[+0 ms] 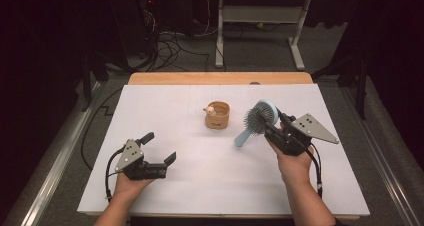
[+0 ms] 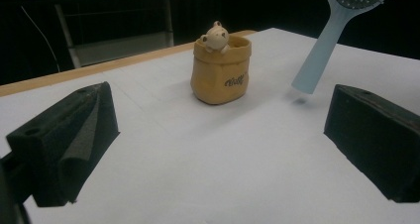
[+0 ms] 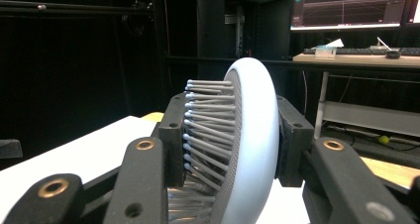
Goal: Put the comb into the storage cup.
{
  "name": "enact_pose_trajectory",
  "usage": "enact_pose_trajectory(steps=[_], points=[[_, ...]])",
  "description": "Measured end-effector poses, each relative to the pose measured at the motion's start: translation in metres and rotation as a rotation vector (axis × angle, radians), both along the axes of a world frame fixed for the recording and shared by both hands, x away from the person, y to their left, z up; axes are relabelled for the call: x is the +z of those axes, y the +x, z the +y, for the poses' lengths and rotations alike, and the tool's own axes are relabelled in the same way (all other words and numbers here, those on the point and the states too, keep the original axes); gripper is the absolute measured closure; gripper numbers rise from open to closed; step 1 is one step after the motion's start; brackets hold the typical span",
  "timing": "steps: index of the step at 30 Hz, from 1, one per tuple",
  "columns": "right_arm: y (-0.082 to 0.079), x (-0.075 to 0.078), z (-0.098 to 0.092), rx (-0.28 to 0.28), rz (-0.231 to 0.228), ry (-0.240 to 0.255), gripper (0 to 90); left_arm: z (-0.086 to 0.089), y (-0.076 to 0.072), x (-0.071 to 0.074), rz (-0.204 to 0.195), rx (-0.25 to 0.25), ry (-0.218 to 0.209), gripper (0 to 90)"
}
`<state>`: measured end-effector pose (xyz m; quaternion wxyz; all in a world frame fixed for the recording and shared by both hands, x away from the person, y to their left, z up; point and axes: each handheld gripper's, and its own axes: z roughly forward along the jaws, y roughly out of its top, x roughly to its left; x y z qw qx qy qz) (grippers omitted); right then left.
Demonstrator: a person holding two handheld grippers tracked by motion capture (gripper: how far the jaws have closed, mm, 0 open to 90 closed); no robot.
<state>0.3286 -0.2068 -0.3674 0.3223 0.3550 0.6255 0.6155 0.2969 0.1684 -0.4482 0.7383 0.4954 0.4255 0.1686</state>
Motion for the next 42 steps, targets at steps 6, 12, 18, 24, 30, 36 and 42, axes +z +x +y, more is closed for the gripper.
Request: enact_pose_trajectory(steps=[6,12,18,24,30,36,42], points=[[0.003,0.004,0.003,0.000,-0.013,0.005,59.2,0.000,-0.001,0.000,-0.002,-0.004,0.002,1.2],[0.004,0.011,0.006,-0.004,-0.036,-0.004,59.2,0.001,0.000,0.000,-0.002,-0.002,-0.004,1.2],[0.005,0.018,0.008,-0.004,-0.050,0.006,59.2,0.001,-0.001,0.001,-0.002,-0.004,-0.010,1.3],[0.006,0.024,0.009,-0.004,-0.062,0.014,59.2,0.001,-0.001,0.001,-0.007,-0.004,-0.015,1.3],[0.006,0.030,0.010,-0.005,-0.078,0.019,59.2,0.002,-0.001,0.002,-0.010,-0.005,-0.018,1.3],[0.007,0.037,0.012,-0.005,-0.091,0.022,59.2,0.002,-0.002,0.002,-0.012,-0.005,-0.019,1.3],[0.009,0.042,0.015,-0.005,-0.098,0.024,59.2,0.002,-0.002,0.001,-0.009,-0.008,-0.015,1.3]])
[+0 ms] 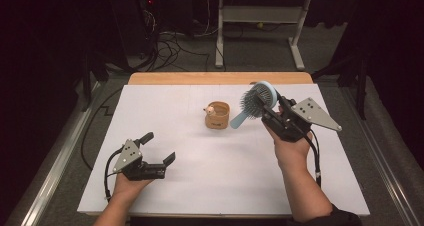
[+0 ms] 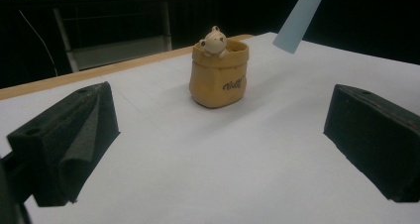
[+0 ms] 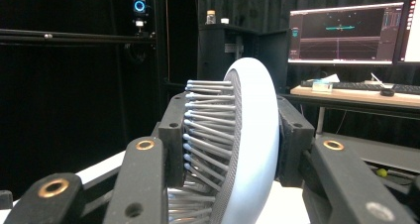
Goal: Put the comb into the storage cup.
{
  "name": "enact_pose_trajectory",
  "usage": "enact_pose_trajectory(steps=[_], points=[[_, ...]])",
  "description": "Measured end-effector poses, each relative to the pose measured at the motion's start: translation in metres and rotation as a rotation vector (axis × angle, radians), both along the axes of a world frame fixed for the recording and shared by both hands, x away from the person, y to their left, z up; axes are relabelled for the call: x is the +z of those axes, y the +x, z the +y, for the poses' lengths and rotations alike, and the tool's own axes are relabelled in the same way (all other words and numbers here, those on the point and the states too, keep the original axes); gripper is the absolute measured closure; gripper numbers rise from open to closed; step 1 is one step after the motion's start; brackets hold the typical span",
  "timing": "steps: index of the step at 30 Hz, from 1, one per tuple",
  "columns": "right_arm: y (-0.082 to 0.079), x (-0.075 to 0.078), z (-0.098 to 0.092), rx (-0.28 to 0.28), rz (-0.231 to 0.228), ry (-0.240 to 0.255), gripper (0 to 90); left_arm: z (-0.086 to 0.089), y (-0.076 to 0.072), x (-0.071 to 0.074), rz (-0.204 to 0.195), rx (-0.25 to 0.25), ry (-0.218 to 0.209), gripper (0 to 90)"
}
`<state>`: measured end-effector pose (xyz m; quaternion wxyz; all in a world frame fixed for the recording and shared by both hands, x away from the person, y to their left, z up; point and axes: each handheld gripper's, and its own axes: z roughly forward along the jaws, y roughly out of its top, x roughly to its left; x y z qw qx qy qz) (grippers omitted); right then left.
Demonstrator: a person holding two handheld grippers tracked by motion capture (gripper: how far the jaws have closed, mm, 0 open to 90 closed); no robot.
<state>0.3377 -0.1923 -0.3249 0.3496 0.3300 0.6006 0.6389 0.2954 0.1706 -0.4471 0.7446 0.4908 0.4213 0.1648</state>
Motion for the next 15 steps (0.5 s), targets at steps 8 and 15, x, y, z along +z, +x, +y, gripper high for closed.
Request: enact_pose_trajectory(steps=[8,15], points=[[0.004,0.007,0.006,0.001,-0.014,0.000,59.2,0.000,-0.001,0.000,-0.002,-0.003,0.010,1.2],[0.009,0.011,0.012,0.001,-0.015,-0.002,59.3,0.001,-0.001,0.000,-0.004,-0.006,0.006,1.3]])
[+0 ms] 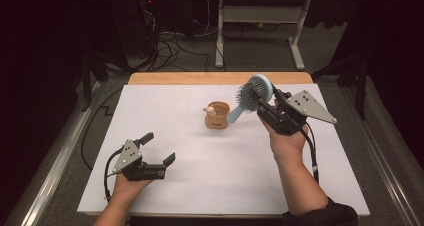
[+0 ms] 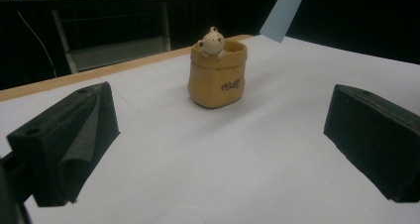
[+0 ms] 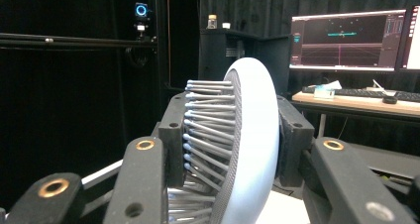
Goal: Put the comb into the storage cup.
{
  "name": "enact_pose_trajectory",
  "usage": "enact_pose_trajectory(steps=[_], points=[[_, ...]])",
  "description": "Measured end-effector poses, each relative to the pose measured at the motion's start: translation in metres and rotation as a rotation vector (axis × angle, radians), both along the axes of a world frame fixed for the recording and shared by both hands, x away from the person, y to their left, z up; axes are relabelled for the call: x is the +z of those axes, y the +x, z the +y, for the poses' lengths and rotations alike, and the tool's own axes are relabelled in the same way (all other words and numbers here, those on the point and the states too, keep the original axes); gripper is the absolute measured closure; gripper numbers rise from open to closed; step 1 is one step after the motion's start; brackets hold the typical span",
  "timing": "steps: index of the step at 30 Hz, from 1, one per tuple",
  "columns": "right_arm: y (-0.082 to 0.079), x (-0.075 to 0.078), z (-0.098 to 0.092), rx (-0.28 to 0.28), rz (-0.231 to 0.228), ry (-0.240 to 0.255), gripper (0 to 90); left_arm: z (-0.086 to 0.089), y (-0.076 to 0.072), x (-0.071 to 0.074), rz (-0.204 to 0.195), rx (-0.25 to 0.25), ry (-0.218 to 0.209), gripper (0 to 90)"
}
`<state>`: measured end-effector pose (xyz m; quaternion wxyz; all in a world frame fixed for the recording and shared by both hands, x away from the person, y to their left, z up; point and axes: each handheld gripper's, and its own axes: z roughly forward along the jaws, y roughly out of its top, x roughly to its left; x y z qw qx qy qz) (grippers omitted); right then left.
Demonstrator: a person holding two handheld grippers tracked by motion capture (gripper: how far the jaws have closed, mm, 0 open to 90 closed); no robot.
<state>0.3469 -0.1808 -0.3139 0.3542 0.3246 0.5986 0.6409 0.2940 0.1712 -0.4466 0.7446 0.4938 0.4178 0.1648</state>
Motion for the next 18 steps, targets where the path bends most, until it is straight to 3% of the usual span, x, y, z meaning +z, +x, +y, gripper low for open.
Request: enact_pose_trajectory(steps=[18], points=[[0.019,0.002,0.013,-0.009,0.001,0.002,59.2,-0.001,-0.001,0.000,0.001,-0.006,-0.006,1.3]])
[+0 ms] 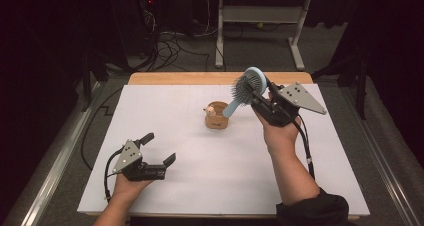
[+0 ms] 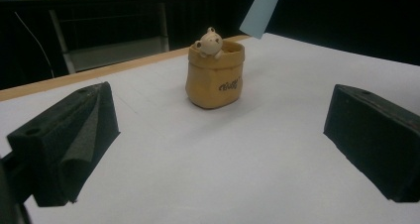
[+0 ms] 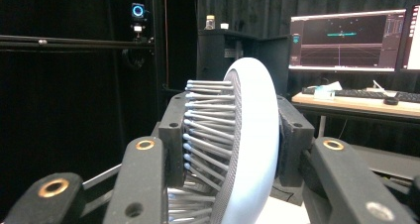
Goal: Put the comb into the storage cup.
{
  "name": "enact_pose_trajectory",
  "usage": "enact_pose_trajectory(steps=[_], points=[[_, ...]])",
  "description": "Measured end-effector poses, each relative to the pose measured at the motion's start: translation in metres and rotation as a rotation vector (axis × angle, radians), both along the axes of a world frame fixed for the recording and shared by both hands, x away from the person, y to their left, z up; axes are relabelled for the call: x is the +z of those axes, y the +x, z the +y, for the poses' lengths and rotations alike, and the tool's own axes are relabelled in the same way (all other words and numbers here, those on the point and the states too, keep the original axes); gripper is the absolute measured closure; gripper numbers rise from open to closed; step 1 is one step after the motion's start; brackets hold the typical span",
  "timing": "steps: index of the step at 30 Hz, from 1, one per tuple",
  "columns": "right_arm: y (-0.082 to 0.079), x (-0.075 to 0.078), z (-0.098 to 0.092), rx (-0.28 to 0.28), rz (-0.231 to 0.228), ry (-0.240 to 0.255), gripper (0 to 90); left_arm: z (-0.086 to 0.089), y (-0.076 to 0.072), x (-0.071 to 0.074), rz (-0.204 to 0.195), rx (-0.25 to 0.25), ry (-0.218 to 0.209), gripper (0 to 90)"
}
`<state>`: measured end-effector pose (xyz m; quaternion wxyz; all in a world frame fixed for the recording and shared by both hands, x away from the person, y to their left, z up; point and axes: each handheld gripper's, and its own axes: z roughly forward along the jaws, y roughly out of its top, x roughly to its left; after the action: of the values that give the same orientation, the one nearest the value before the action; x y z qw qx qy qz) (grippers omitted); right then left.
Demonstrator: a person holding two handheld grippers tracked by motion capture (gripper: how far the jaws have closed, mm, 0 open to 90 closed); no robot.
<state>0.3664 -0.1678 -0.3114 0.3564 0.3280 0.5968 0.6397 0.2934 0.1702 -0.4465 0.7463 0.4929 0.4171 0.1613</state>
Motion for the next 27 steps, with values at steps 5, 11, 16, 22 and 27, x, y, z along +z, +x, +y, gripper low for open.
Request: enact_pose_trajectory(steps=[5,11,16,22,27], points=[[0.005,0.000,0.005,0.001,0.000,-0.005,59.2,0.000,0.000,0.000,0.000,-0.001,-0.004,1.2],[0.011,-0.001,0.011,0.000,0.000,-0.005,59.2,0.001,0.000,0.001,-0.003,-0.001,-0.007,1.2],[0.018,-0.004,0.015,-0.003,0.007,-0.007,59.2,0.001,0.000,0.000,-0.002,-0.002,-0.009,1.2],[0.028,-0.008,0.020,-0.010,0.020,-0.012,59.2,0.001,0.000,0.000,-0.002,-0.003,-0.009,1.2],[0.037,-0.012,0.022,-0.016,0.031,-0.021,59.2,0.002,0.000,0.000,-0.001,-0.002,-0.012,1.2]])
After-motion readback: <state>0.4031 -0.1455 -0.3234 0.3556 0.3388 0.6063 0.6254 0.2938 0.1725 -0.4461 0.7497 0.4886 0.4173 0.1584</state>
